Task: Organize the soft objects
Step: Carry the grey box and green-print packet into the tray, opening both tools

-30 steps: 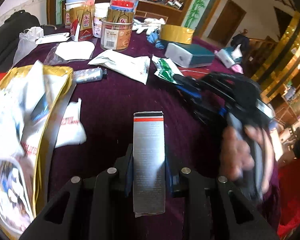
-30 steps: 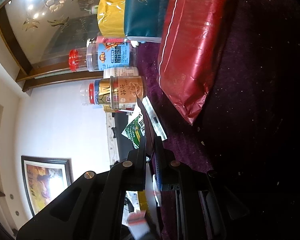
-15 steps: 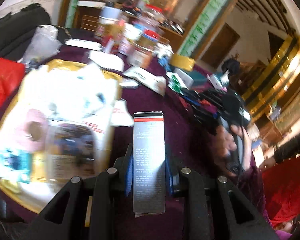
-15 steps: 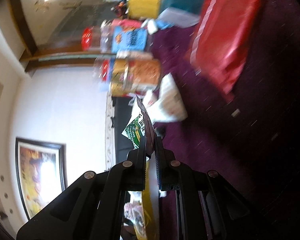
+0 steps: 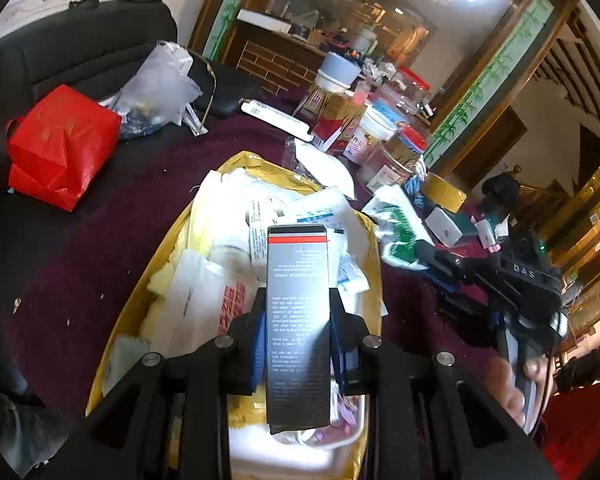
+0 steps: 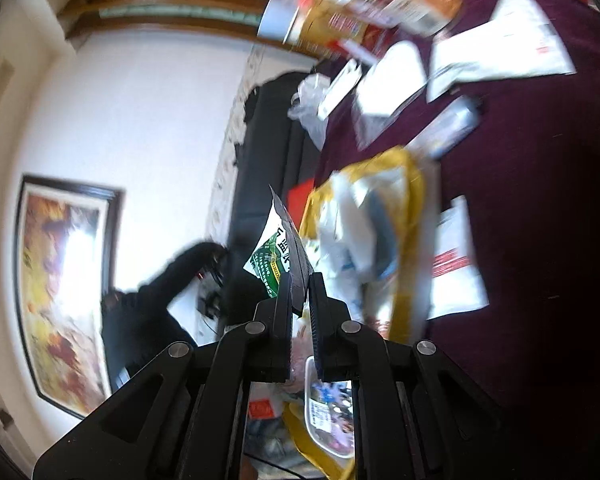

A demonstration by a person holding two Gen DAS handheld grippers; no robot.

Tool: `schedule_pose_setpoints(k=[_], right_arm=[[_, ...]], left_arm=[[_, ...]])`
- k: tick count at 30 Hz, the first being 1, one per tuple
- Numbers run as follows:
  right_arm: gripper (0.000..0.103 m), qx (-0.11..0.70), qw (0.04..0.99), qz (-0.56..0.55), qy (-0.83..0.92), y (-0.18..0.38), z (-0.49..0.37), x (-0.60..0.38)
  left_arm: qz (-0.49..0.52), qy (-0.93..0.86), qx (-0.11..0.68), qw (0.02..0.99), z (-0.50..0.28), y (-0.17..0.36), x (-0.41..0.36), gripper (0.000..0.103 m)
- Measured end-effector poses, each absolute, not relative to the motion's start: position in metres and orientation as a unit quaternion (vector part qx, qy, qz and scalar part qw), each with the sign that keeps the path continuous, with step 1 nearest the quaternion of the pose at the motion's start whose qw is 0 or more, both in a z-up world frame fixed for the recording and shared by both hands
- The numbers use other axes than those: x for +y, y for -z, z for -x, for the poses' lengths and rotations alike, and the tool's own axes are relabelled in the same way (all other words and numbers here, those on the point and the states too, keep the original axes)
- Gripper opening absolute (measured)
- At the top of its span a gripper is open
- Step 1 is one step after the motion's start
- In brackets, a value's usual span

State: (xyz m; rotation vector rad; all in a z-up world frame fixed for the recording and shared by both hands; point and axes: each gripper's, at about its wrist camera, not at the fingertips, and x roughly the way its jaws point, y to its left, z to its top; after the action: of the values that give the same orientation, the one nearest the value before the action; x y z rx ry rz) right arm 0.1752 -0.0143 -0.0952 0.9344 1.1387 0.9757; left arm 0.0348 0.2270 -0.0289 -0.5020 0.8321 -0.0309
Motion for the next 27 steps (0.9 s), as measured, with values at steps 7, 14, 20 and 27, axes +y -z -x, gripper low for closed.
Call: schedule_pose_setpoints(k=[7,14,20,27], right_arm=[[0.010,0.523,0.689,-0.271,-0.422,0.083,-0.156,0.055],[0.017,0.554,0.714,-0.187,-0.387,0.102,-0.158,0.070],[0.017,0.559,0.717,-0.140,-0.392,0.095,-0.160,0.074],[0.017,0.526,0.730,-0.174,-0.400,0.073,-0.156,0.026]], left_arm=[[0.252,0.032,0.414,0.874,-0.047,0.039,0.235,0.027],[0.266,0.029,0.435,0.860,-0.043,0.043,0.246,0.031],[0.237,0.035,0.433,0.869,-0.031,0.027,0.238,0.041],[0.232,0.027,0.410,0.882,-0.010,0.008,0.240,0.045]])
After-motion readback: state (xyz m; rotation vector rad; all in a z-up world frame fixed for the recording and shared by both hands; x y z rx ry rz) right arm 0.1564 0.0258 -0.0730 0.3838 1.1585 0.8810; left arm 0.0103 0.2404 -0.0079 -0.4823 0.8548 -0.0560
